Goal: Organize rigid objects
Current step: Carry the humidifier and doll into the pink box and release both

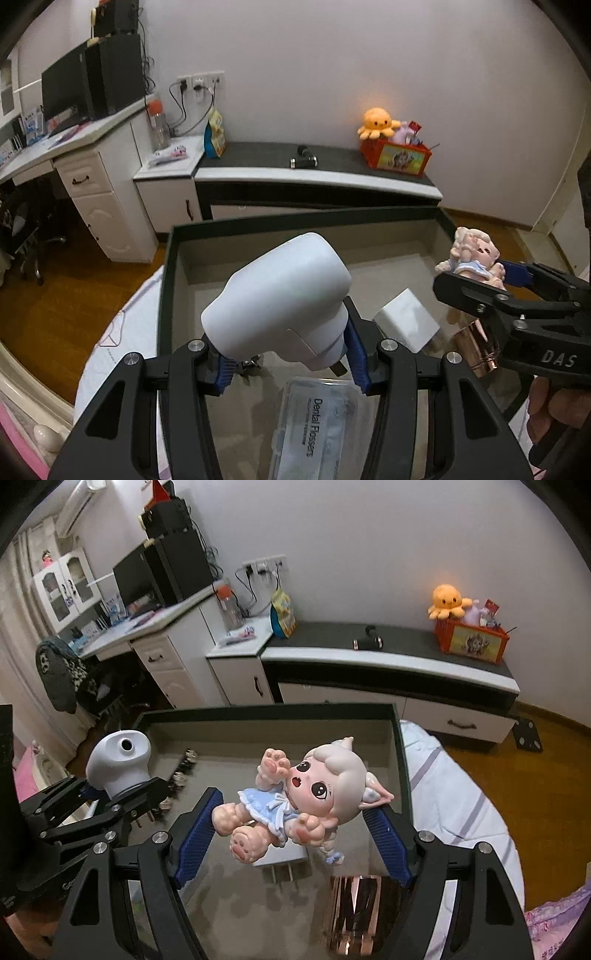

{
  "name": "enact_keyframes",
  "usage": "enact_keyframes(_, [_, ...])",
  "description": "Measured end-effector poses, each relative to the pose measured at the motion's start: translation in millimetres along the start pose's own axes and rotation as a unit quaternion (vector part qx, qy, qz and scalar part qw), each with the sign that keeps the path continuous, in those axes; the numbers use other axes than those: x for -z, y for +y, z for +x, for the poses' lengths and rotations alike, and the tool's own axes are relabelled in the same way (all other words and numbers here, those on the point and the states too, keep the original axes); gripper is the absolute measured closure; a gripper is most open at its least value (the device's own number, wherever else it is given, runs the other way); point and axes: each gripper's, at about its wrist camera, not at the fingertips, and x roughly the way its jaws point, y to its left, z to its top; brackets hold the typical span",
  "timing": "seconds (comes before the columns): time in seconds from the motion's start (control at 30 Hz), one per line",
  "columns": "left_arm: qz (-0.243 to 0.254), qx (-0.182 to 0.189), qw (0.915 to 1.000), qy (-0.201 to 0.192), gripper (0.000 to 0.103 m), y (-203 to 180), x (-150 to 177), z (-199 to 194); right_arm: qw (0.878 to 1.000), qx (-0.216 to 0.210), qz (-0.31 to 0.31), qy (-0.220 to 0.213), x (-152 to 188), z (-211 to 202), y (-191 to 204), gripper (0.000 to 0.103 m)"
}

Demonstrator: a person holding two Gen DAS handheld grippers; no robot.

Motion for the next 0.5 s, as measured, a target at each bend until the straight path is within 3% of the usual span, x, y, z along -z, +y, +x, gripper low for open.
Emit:
enact_keyframes(0.2, [0.011,-0.004,0.9996,0.027,0.05,-4,-1,8,1.0,0.001,0.0,0.029,-1,22,-3,0.024])
enact_keyframes(0.37, [0.012,-0.028,0.9995,-0.002,0.008,0,0,-9,0.999,-0.003,0.013,0.031,2,23,-6,0.019])
enact_keyframes(0.43, [0.005,-0.028,0.9995,-0.012,0.007,4,0,-20,0.999,-0.003,0.021,0.035,2,23,-7,0.013])
enact_keyframes(0.47, [0.0,-0.027,0.9994,-0.022,0.006,6,1,-28,0.999,-0.009,0.027,0.036,3,22,-8,0.001])
enact_keyframes(0.5, [-0.003,-0.029,0.9992,-0.028,0.005,9,2,-35,0.999,-0.015,0.032,0.037,4,21,-9,0.0])
